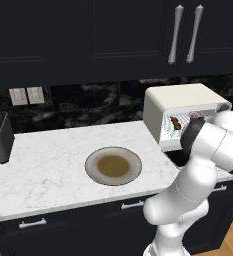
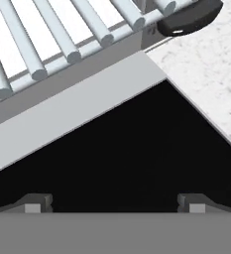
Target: Pick up the kebab skewer and baguette bread, and place them inside the toaster oven. Close the toaster oven door and start by setting the timer.
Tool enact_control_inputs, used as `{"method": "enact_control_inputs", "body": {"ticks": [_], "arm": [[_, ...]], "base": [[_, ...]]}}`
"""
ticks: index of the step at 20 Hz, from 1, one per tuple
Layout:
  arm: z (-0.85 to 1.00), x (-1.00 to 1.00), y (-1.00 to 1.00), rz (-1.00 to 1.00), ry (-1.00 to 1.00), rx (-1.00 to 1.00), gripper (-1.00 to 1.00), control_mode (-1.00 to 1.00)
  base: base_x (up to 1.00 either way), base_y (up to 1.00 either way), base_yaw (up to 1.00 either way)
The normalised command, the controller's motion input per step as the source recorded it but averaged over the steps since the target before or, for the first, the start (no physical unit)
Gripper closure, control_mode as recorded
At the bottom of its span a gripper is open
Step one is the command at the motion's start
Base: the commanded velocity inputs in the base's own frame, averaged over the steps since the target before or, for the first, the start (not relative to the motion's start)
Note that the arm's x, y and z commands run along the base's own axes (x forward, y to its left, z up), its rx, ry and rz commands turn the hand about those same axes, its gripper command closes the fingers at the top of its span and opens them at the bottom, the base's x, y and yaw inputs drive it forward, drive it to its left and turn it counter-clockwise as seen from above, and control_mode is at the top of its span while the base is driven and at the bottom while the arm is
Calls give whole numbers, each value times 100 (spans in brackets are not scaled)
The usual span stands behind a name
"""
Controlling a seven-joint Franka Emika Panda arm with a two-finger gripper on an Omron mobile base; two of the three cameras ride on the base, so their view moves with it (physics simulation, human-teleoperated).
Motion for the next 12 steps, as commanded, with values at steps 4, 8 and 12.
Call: {"method": "enact_control_inputs", "body": {"ticks": [4, 8, 12], "arm": [[0, 22, 3, -5, -1, 0, -100, -100], [0, 20, 2, -6, -1, 0, -100, -100], [0, 12, 3, -8, -4, 1, -100, -100]], "base": [[0, 0, 0], [0, 0, 0], [0, 0, 0]]}}
